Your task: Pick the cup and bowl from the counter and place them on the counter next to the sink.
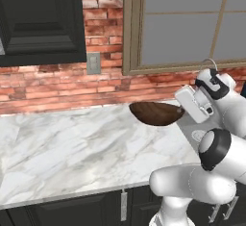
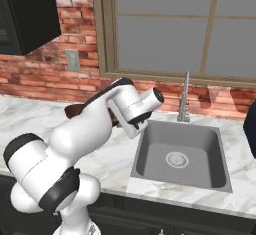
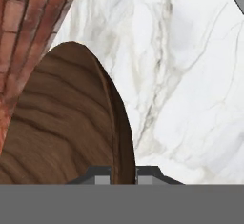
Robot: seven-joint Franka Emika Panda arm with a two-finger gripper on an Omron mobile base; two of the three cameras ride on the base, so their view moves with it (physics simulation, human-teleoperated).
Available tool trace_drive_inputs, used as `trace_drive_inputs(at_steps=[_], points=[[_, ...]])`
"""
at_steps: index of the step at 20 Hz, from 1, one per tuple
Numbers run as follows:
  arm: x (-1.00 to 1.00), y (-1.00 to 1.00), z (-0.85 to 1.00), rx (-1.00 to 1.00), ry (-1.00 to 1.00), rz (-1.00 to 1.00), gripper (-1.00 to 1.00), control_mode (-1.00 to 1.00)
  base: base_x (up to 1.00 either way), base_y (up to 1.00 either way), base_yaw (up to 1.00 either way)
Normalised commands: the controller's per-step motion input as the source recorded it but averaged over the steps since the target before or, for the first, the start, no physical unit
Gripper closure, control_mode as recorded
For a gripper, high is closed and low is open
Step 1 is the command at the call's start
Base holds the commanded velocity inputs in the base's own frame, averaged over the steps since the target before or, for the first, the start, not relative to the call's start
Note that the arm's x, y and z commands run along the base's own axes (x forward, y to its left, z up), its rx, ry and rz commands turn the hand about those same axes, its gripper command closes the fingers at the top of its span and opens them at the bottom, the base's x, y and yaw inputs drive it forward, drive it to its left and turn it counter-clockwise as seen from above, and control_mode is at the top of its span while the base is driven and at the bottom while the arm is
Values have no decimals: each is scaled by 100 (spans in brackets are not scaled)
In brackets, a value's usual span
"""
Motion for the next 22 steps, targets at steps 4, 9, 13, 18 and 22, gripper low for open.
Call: trace_drive_inputs(at_steps=[4, 9, 13, 18, 22], points=[[11, 0, -25, -7, 3, -8, 100, -100, 0, 0, 0], [1, 0, -24, -11, 0, -9, 100, -100, 0, 0, 0], [-6, 0, -18, -12, -1, -10, 100, -100, 0, 0, 0], [-11, 1, -13, -15, -8, -8, 100, -100, 0, 0, 0], [0, 1, -6, -12, -16, -5, 100, -100, 0, 0, 0]])
